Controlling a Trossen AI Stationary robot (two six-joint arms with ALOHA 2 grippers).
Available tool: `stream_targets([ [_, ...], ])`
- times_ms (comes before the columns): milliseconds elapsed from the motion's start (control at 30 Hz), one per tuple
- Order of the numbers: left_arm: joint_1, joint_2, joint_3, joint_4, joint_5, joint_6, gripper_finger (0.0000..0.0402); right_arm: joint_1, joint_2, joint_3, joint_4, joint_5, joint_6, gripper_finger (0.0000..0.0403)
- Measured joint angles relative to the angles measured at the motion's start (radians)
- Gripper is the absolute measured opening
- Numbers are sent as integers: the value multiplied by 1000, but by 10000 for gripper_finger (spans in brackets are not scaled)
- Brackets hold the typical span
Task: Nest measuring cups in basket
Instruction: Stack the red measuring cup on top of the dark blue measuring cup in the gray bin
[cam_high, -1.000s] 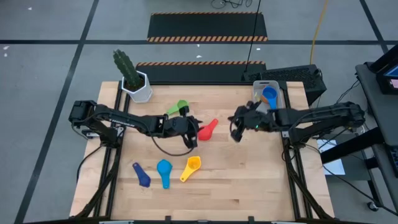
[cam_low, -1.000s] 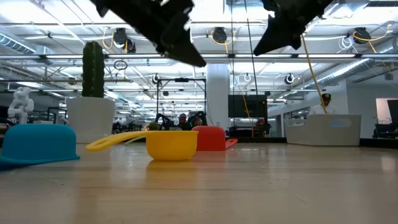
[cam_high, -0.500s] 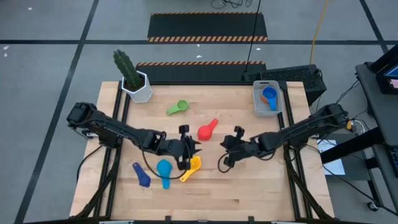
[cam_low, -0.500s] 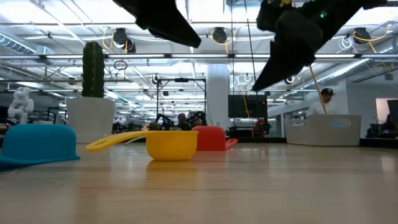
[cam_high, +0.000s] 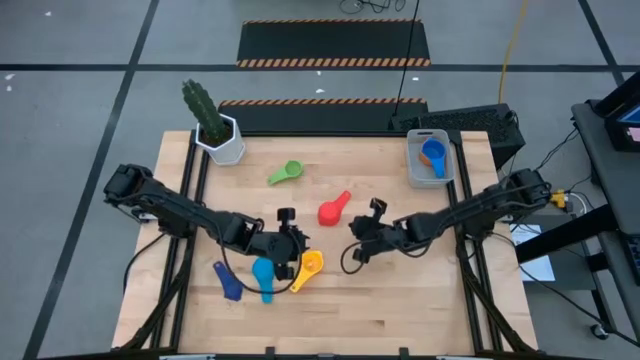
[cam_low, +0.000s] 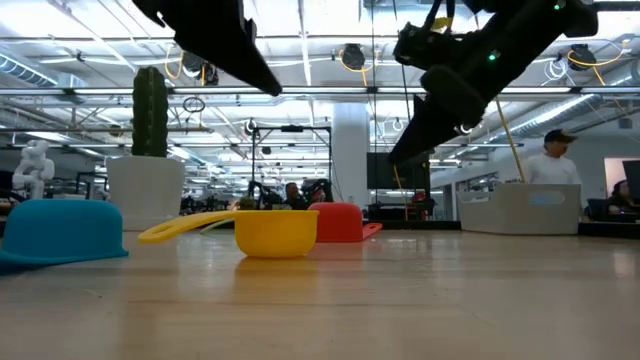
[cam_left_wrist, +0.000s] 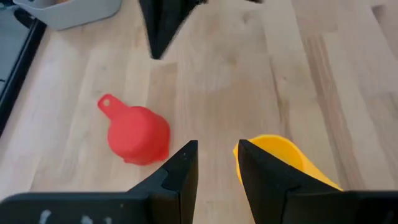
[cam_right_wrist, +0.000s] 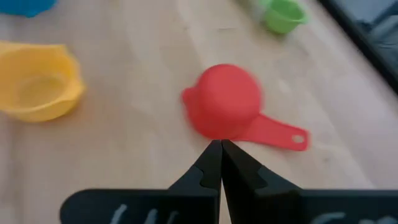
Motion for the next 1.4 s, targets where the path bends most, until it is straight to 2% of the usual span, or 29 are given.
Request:
stream_targets([
  [167, 26, 1, 0, -14, -2, -44, 118, -41, 0, 0, 1, 60, -25, 0],
  [400, 33, 2, -3, -127, 1, -57, 118, -110, 0, -1, 61, 56, -86, 0],
  [500, 47, 2, -3, -130, 1, -38, 118, -133, 0, -9, 68, 57, -50, 0],
  [567, 59, 2, -3, -128, 1, -26, 118, -161, 0, -19, 69, 48, 30, 2],
  [700, 103, 2, -3, -105, 0, 4, 118, -222, 0, -68, 138, -35, 87, 25],
  [867, 157, 2, -3, -25, 2, 3, 118, -309, 0, -111, 240, -164, 132, 73],
  [1067, 194, 24, -3, 107, 40, 3, 118, -463, 0, -111, 241, -441, 114, 138],
  [1200, 207, 52, -3, 127, 76, 47, 118, -554, 0, -111, 241, -621, 90, 173],
  [1400, 227, 112, -4, 223, 82, 82, 118, -667, 0, -111, 232, -708, 71, 202],
])
